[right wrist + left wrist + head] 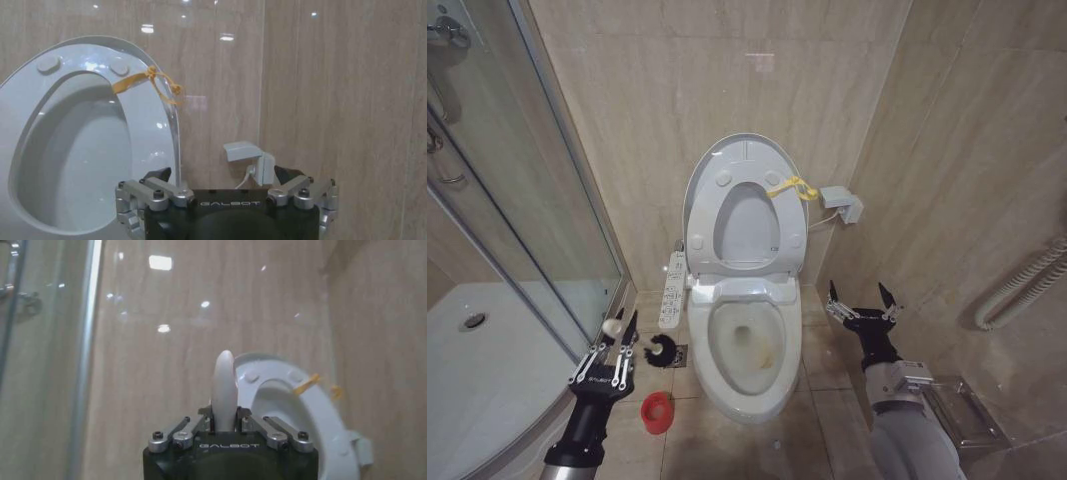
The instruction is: Open the toilet lid, clean the toilet bowl with a toilet brush, close the toilet lid, and flush.
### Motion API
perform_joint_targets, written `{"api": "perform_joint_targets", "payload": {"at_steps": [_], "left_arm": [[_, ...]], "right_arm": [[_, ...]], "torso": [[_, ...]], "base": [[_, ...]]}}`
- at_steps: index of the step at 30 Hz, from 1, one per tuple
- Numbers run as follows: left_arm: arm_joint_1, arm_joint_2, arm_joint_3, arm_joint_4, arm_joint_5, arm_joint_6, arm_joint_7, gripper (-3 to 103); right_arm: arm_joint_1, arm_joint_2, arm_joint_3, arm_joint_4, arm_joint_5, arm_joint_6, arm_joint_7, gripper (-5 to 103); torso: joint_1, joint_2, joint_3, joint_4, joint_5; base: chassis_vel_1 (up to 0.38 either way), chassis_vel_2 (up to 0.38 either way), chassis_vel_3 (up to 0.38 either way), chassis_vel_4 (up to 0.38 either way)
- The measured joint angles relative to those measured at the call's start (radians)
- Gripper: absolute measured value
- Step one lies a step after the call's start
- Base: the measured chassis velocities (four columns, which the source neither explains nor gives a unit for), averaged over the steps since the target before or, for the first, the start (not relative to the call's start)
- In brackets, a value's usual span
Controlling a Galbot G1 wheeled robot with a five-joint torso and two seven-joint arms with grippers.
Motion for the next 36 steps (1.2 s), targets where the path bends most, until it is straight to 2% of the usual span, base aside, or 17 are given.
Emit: {"api": "perform_joint_targets", "payload": {"at_steps": [10, 21, 26, 34, 36], "left_arm": [[-0.138, 0.082, 0.044, 0.121, -0.06, 0.003, 0.03, 20], [-0.465, 0.244, 0.193, 0.335, -0.236, 0.009, 0.074, 20], [-0.537, 0.27, 0.258, 0.39, -0.268, 0.014, 0.075, 20], [-0.717, 0.255, 0.489, 0.554, -0.294, 0.021, 0.071, 20], [-0.747, 0.251, 0.516, 0.579, -0.296, 0.02, 0.071, 20]], "right_arm": [[0.0, 0.0, 0.0, 0.0, 0.0, 0.0, 0.0, 100], [0.0, 0.0, 0.0, 0.0, 0.0, 0.0, 0.0, 100], [0.0, 0.0, 0.0, 0.0, 0.0, 0.0, 0.0, 100], [0.0, 0.0, 0.0, 0.0, 0.0, 0.0, 0.0, 100], [0.0, 0.0, 0.0, 0.0, 0.0, 0.0, 0.0, 100]], "torso": [[0.0, 0.0, 0.0, 0.0003, -0.0002], [0.0, 0.0, 0.0, -0.0002, -0.0003], [0.0, 0.0, 0.0, 0.0002, -0.0001], [0.0, 0.0, 0.0, 0.0001, -0.0001], [0.0, 0.0, 0.0, -0.0001, 0.0]], "base": [[0.0, 0.0, 0.0, 0.0], [0.0, 0.0, 0.0, 0.0], [0.0, 0.0, 0.0, 0.0], [0.0, 0.0, 0.0, 0.0], [0.0, 0.0, 0.0, 0.0]]}}
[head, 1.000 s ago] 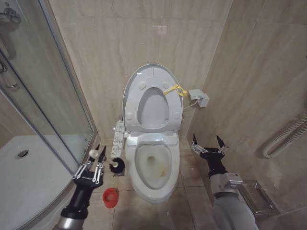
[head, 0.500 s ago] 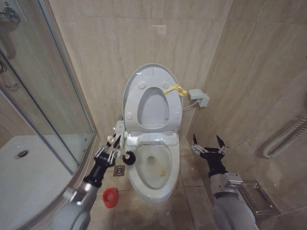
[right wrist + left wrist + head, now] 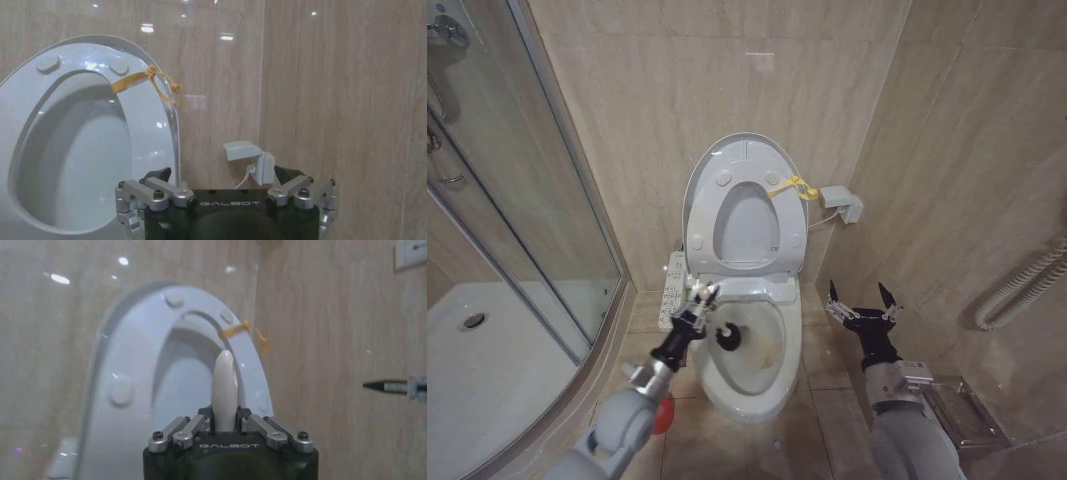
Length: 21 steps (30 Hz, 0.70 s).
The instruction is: Open the toilet lid, clean the toilet bowl with a toilet brush, close the toilet lid, and flush.
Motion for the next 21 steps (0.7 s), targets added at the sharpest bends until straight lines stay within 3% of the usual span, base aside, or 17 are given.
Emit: {"api": "perform_joint_targets", "payload": {"at_steps": [6, 12, 21], "left_arm": [[-0.134, -0.024, 0.107, 0.139, -0.016, -0.015, 0.005, 20], [-0.294, -0.102, 0.232, 0.342, -0.023, -0.041, 0.009, 20], [-0.412, -0.175, 0.345, 0.548, -0.019, -0.072, 0.012, 20]], "right_arm": [[0.0, 0.0, 0.0, 0.0, 0.0, 0.0, 0.0, 100], [0.0, 0.0, 0.0, 0.0, 0.0, 0.0, 0.0, 100], [0.0, 0.0, 0.0, 0.0, 0.0, 0.0, 0.0, 100]], "torso": [[0.0, 0.0, 0.0, 0.0001, 0.0001], [0.0, 0.0, 0.0, 0.0, 0.0002], [0.0, 0.0, 0.0, 0.0001, 0.0001]], "base": [[0.0, 0.0, 0.0, 0.0], [0.0, 0.0, 0.0, 0.0], [0.0, 0.0, 0.0, 0.0]]}}
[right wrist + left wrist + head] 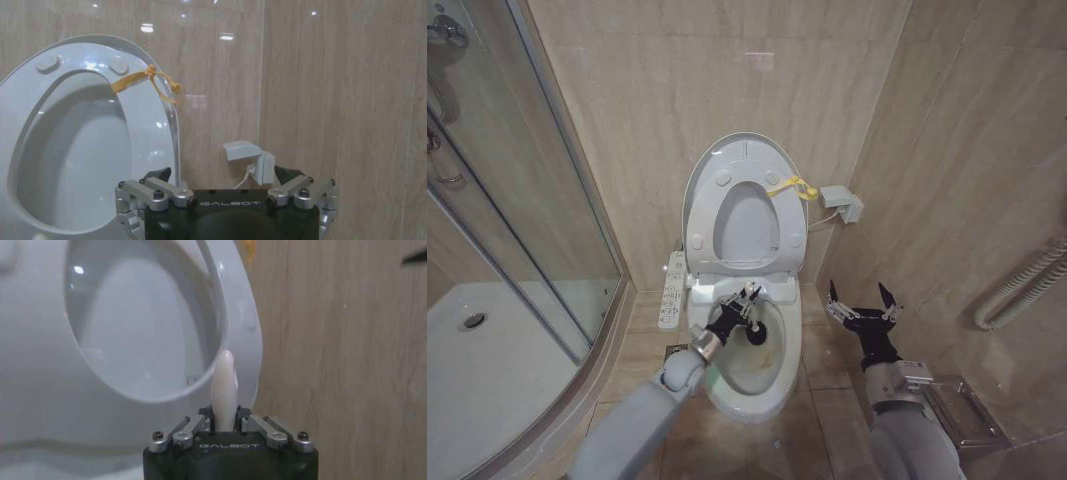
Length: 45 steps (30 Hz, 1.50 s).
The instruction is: Open the toilet lid, clean the toilet bowl with a toilet brush, close the toilet lid, and flush.
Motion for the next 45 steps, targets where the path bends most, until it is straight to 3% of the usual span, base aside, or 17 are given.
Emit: {"api": "perform_joint_targets", "payload": {"at_steps": [4, 8, 14, 20, 31, 35, 45], "left_arm": [[-0.036, -0.026, 0.038, 0.105, 0.012, -0.029, 0.012, 20], [-0.074, -0.083, 0.033, 0.298, 0.042, -0.105, 0.058, 20], [-0.089, -0.114, 0.03, 0.374, 0.044, -0.12, 0.082, 20], [-0.079, -0.13, 0.028, 0.346, 0.044, -0.118, 0.072, 20], [0.002, -0.094, 0.064, 0.04, 0.04, -0.054, 0.005, 20], [0.01, -0.095, 0.062, 0.042, 0.04, -0.054, 0.006, 20], [0.006, -0.107, 0.063, 0.202, 0.03, -0.078, 0.067, 20]], "right_arm": [[0.0, 0.0, 0.0, 0.0, 0.0, 0.0, 0.0, 100], [0.0, 0.0, 0.0, 0.0, 0.0, 0.0, 0.0, 100], [0.0, 0.0, 0.0, 0.0, 0.0, 0.0, 0.0, 100], [0.0, 0.0, 0.0, 0.0, 0.0, 0.0, 0.0, 100], [0.0, 0.0, 0.0, 0.0, 0.0, 0.0, 0.0, 100], [0.0, 0.0, 0.0, 0.0, 0.0, 0.0, 0.0, 100], [0.0, 0.0, 0.0, 0.0, 0.0, 0.0, 0.0, 100]], "torso": [[0.0, 0.0, 0.0, 0.0002, 0.0], [0.0, 0.0, 0.0, 0.0003, -0.0001], [0.0, 0.0, 0.0, 0.0001, -0.0001], [0.0, 0.0, 0.0, 0.0003, 0.0], [0.0, 0.0, 0.0, 0.0001, -0.0002], [0.0, 0.0, 0.0, 0.0002, -0.0002], [0.0, 0.0, 0.0, 0.0006, -0.0001]], "base": [[0.0, 0.0, 0.0, 0.0], [0.0, 0.0, 0.0, 0.0], [0.0, 0.0, 0.0, 0.0], [0.0, 0.0, 0.0, 0.0], [0.0, 0.0, 0.0, 0.0], [0.0, 0.0, 0.0, 0.0], [0.0, 0.0, 0.0, 0.0]]}}
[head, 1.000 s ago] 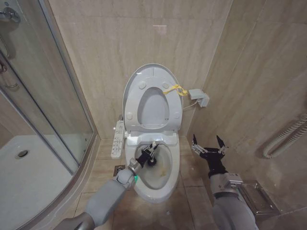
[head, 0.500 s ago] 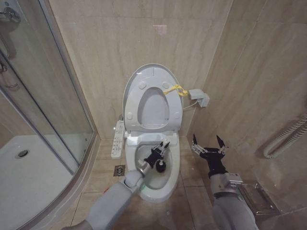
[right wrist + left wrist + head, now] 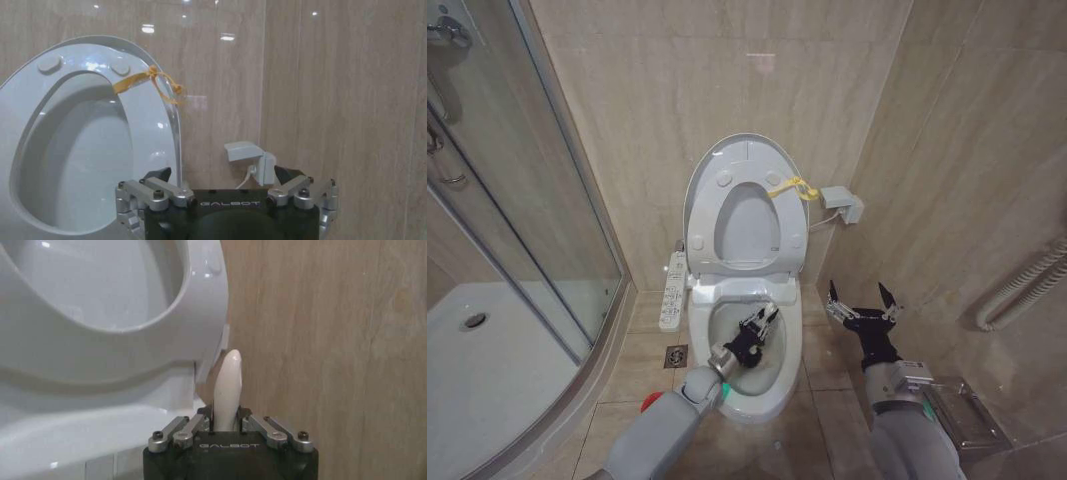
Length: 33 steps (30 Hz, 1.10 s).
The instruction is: Open the toilet lid, clean the toilet bowl with a toilet brush, close the toilet lid, and flush.
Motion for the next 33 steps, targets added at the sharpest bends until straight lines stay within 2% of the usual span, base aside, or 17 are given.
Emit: {"api": "perform_joint_targets", "payload": {"at_steps": [3, 6, 11, 13, 24, 28, 33], "left_arm": [[0.0, -0.004, 0.004, -0.03, 0.0, 0.003, -0.011, 20], [0.003, -0.004, 0.026, -0.124, -0.004, 0.011, -0.036, 22], [0.009, -0.002, 0.051, -0.203, -0.019, 0.016, -0.031, 22], [0.009, -0.004, 0.051, -0.198, -0.019, 0.015, -0.026, 21], [-0.035, -0.001, -0.004, 0.039, -0.022, -0.024, 0.023, 20], [-0.012, 0.02, -0.006, -0.014, -0.022, -0.016, 0.022, 19], [0.041, 0.059, -0.015, -0.087, -0.022, -0.009, 0.021, 19]], "right_arm": [[0.0, 0.0, 0.0, 0.0, 0.0, 0.0, 0.0, 100], [0.0, 0.0, 0.0, 0.0, 0.0, 0.0, 0.0, 100], [0.0, 0.0, 0.0, 0.0, 0.0, 0.0, 0.0, 100], [0.0, 0.0, 0.0, 0.0, 0.0, 0.0, 0.0, 100], [0.0, 0.0, 0.0, 0.0, 0.0, 0.0, 0.0, 100], [0.0, 0.0, 0.0, 0.0, 0.0, 0.0, 0.0, 100], [0.0, 0.0, 0.0, 0.0, 0.0, 0.0, 0.0, 100]], "torso": [[0.0, 0.0, 0.0, -0.0004, 0.0], [0.0, 0.0, 0.0, -0.0008, -0.0002], [0.0, 0.0, 0.0, -0.0009, -0.0001], [0.0, 0.0, 0.0, -0.0008, 0.0], [0.0, 0.0, 0.0, -0.0011, -0.0005], [0.0, 0.0, 0.0, -0.0003, -0.0001], [0.0, 0.0, 0.0, -0.0007, -0.0003]], "base": [[0.0, 0.0, 0.0, 0.0], [0.0, 0.0, 0.0, 0.0], [0.0, 0.0, 0.0, 0.0], [0.0, 0.0, 0.0, 0.0], [0.0, 0.0, 0.0, 0.0], [0.0, 0.0, 0.0, 0.0], [0.0, 0.0, 0.0, 0.0]]}}
